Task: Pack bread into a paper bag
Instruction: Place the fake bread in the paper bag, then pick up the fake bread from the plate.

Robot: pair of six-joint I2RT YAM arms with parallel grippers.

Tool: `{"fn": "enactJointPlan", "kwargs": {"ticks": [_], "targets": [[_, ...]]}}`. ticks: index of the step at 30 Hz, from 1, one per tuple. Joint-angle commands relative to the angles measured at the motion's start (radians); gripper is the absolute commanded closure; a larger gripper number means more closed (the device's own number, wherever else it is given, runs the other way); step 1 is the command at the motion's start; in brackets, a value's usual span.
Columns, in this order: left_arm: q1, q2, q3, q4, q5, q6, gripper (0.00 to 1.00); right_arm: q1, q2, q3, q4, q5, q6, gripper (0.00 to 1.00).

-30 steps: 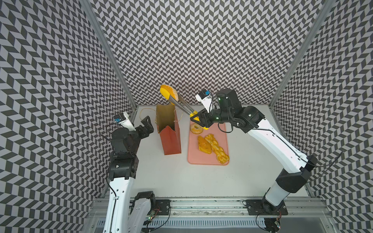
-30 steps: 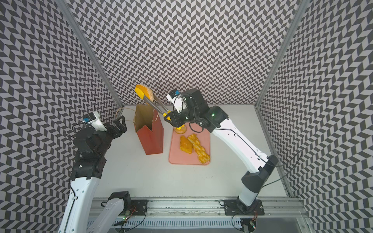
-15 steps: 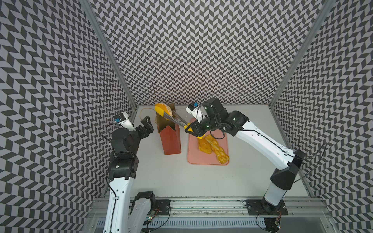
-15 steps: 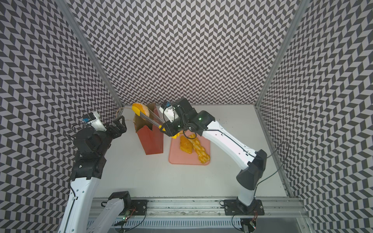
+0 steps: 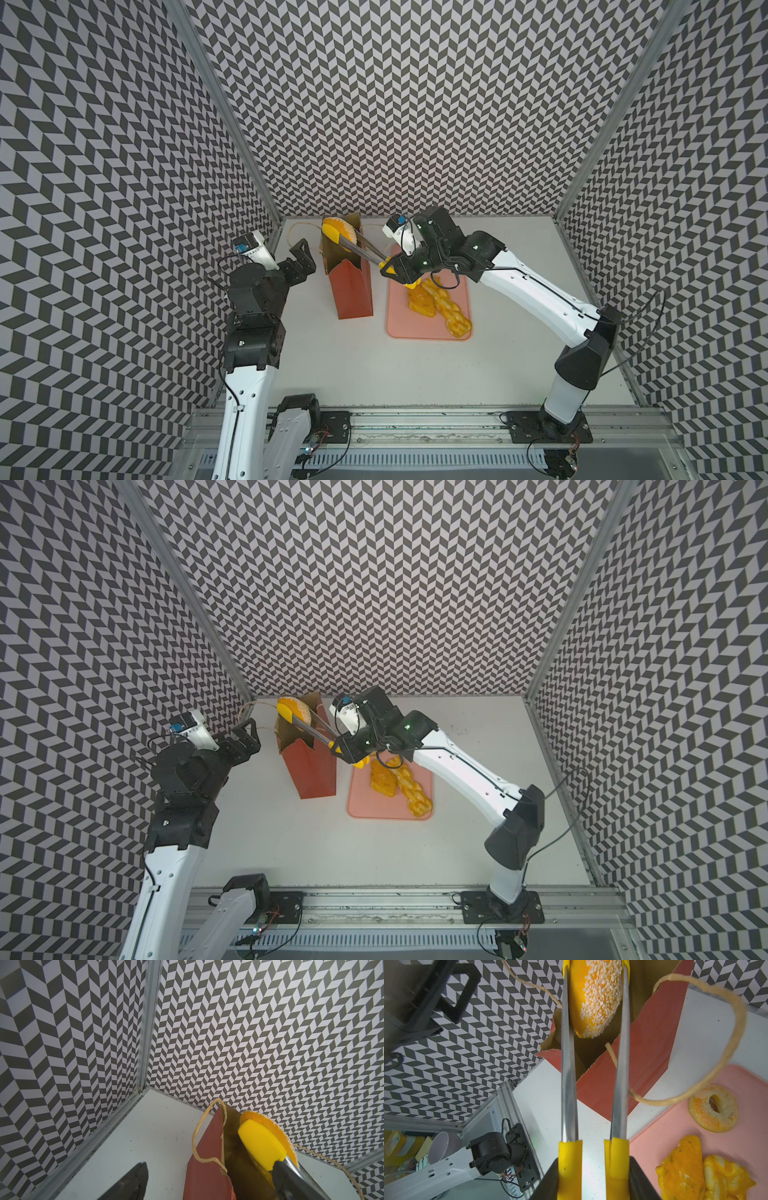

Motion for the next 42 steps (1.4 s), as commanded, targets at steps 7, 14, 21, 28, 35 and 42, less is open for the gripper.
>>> {"fn": "enactJointPlan", "kwargs": {"ticks": [7, 14, 21, 28, 35, 42], "targets": [[0.007, -0.013, -0.007, 0.010, 0.000, 0.008, 0.03, 0.005, -0.011, 0.019, 0.118, 0.007, 0.008, 0.61], [0.007, -0.012, -0.007, 0.011, 0.004, 0.007, 0.03, 0.005, -0.021, 0.042, 0.106, 0.024, 0.011, 0.49], [0.007, -0.011, -0.007, 0.014, 0.006, 0.006, 0.03, 0.005, -0.029, 0.052, 0.112, 0.021, 0.011, 0.42], [0.007, -0.009, -0.007, 0.013, 0.007, 0.006, 0.03, 0.005, -0.029, 0.076, 0.107, 0.042, 0.016, 0.47], [0.007, -0.009, -0.007, 0.014, 0.008, 0.006, 0.03, 0.005, -0.047, 0.183, 0.065, 0.108, 0.014, 0.56], [0.007, -0.010, -0.007, 0.014, 0.011, 0.006, 0.03, 0.000, -0.070, 0.266, 0.001, 0.261, 0.020, 0.54]]}}
